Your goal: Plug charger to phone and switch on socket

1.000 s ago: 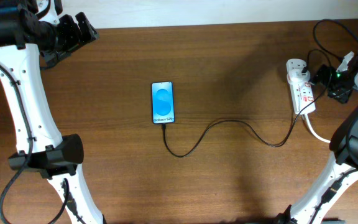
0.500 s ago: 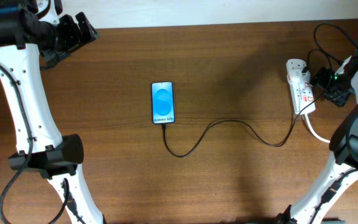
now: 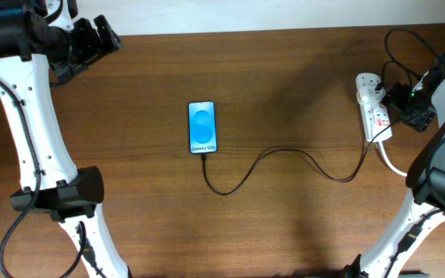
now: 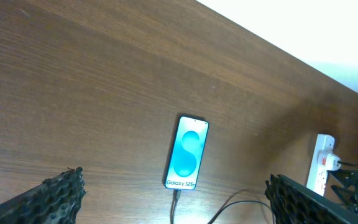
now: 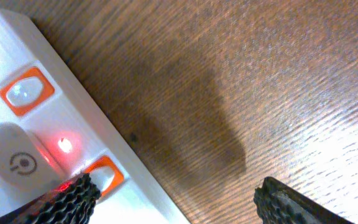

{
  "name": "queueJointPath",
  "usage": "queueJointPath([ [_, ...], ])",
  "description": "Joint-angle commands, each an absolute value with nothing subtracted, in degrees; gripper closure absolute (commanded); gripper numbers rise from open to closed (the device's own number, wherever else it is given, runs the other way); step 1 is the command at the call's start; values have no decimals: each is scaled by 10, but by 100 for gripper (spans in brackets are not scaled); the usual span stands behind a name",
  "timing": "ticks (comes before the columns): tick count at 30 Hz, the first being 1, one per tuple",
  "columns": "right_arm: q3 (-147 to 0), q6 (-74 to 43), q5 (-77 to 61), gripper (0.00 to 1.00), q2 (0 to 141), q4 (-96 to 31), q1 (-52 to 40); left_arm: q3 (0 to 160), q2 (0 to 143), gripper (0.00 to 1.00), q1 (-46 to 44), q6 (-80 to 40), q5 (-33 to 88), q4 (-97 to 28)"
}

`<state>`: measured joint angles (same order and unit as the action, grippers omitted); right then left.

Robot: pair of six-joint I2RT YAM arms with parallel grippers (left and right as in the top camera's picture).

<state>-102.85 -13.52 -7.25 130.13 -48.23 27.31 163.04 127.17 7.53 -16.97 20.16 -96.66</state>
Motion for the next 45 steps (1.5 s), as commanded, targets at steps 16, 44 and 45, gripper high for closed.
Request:
queueJointPath([
  [16, -1344, -142, -119, 12, 1246, -764, 417, 1635, 1267, 1, 77, -173, 206, -967],
  [44, -1453, -34, -180, 11, 942, -973, 34, 1635, 1267, 1, 77, -173, 206, -967],
  [45, -1453, -34, -180, 1, 923, -973, 34, 1635, 1267, 1, 77, -173, 206, -967],
])
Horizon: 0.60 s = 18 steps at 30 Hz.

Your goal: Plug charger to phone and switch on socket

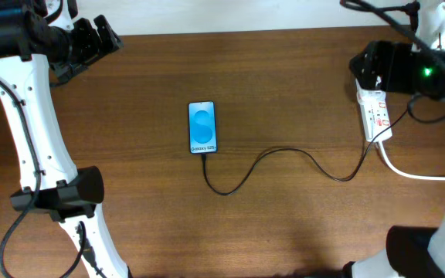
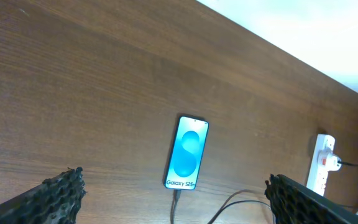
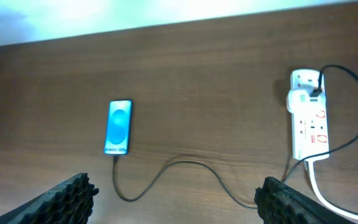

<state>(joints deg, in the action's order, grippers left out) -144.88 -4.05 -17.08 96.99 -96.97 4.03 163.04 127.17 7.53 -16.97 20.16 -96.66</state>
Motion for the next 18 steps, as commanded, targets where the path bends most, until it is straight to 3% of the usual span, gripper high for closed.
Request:
queueJointPath([
  [1, -1453, -34, -180, 1, 898, -973, 34, 1635, 1267, 1, 77, -173, 206, -967],
  [12, -1453, 30, -133, 2, 764, -951, 34, 1635, 1267, 1, 77, -173, 206, -967],
  [15, -1403, 30, -122, 2, 742, -824, 34, 1635, 1267, 1, 77, -173, 206, -967],
  [18, -1237, 30, -123, 2, 683, -667, 34, 1635, 1267, 1, 77, -173, 206, -967],
])
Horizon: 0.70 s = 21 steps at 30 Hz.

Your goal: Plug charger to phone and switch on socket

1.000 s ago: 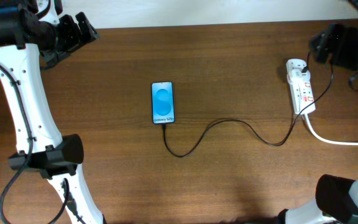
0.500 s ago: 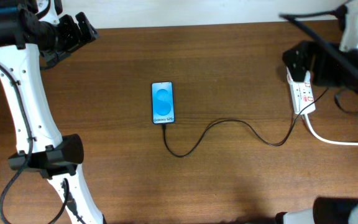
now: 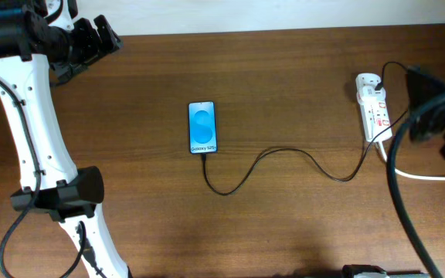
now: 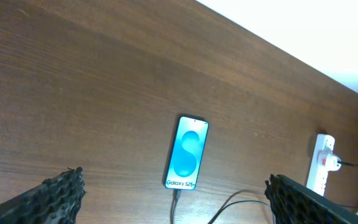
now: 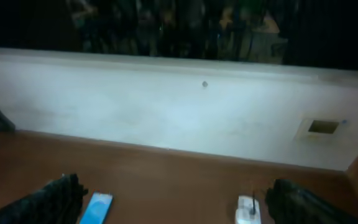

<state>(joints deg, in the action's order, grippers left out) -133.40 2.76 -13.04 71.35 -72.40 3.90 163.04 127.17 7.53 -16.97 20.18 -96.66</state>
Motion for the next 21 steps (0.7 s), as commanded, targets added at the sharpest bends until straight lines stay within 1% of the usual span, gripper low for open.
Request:
queueJointPath([
  [1, -1166, 30, -124, 2, 656, -615, 34, 1635, 1267, 1, 77, -173, 206, -967],
  [4, -919, 30, -124, 2, 557, -444, 30, 1635, 1267, 1, 77, -173, 206, -967],
  [5, -781, 32, -119, 2, 494, -370, 23, 1635, 1267, 1, 77, -173, 206, -967],
  [6, -727, 36, -118, 2, 469, -336, 22, 1635, 1267, 1, 77, -173, 206, -967],
  [7, -627, 39, -121, 2, 422, -266, 22, 1635, 1267, 1, 77, -173, 206, -967],
  [10, -388, 39, -144, 2, 297, -42, 22, 1635, 1267, 1, 77, -173, 206, -967],
  [11, -331, 39, -143, 2, 262, 6, 20, 1635, 1267, 1, 77, -173, 206, -967],
  [13, -255, 43, -143, 1, 215, 44, 18, 1635, 1267, 1, 77, -173, 206, -967],
  [15, -181, 43, -132, 2, 155, 50, 18, 1635, 1267, 1, 77, -173, 206, -967],
  [21, -54, 42, -118, 2, 23, 50, 18, 1635, 1267, 1, 77, -173, 206, -967],
])
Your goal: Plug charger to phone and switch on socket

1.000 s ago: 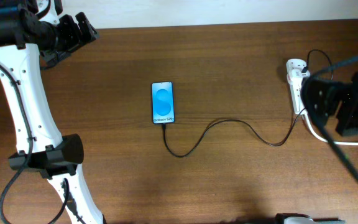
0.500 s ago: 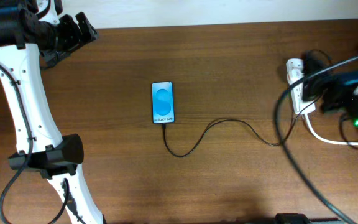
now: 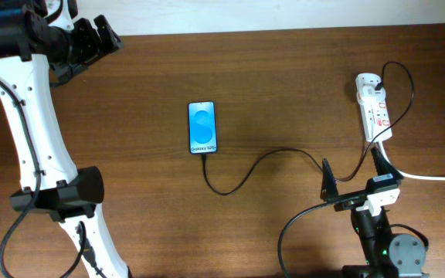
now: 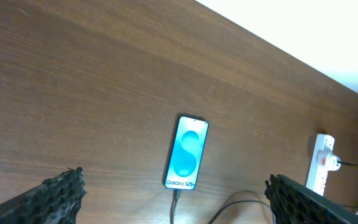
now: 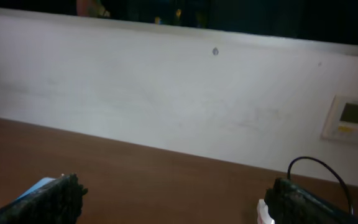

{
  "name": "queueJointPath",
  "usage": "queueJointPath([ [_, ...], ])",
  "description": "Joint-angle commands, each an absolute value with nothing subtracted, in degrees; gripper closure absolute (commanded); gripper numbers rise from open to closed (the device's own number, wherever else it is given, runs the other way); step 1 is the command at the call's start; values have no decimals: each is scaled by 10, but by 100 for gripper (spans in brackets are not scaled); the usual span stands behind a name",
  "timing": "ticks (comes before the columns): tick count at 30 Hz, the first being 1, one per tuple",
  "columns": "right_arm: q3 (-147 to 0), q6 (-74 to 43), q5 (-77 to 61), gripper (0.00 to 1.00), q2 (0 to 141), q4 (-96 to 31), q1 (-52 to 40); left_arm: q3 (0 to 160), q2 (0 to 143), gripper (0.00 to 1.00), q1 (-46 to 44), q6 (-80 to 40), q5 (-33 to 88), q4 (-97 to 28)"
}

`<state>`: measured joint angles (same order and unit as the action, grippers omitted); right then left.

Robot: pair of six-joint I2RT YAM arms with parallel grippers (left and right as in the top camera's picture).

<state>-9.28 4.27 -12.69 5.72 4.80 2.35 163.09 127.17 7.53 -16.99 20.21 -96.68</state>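
Note:
The phone lies face up mid-table with its blue screen lit. A black charger cable runs from its lower end to the white socket strip at the right. In the left wrist view the phone and the strip lie ahead. My left gripper hangs open and empty at the far left corner. Low at the front right, my right gripper is open, empty and faces the far wall; its view catches an edge of the phone.
The brown table ends at a white wall bearing a small panel. A white mains lead leaves the strip toward the right edge. My left arm stands along the left side.
My right arm was raised near the right edge, blurred in the overhead view. Now it sits low at the front right, gripper facing the wall. Phone, cable, strip and left arm are unchanged.
My right gripper was first down at the socket strip, a finger beside an orange switch with a red light lit. Then it was high over the strip, then higher and facing the wall, and now it is back at the front right. The cable stayed in the phone throughout.

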Motion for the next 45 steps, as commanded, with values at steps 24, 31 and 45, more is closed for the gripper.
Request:
queueJointPath([
  [24, -3, 41, -130, 2, 4, -33, 19, 1635, 1267, 1, 77, -173, 206, -967],
  [31, -3, 41, -130, 2, 4, -33, 19, 1618, 1248, 1, 76, -171, 139, -967],
  [45, -3, 41, -130, 2, 4, -33, 19, 576, 587, 1, 76, -28, 106, -239],
])
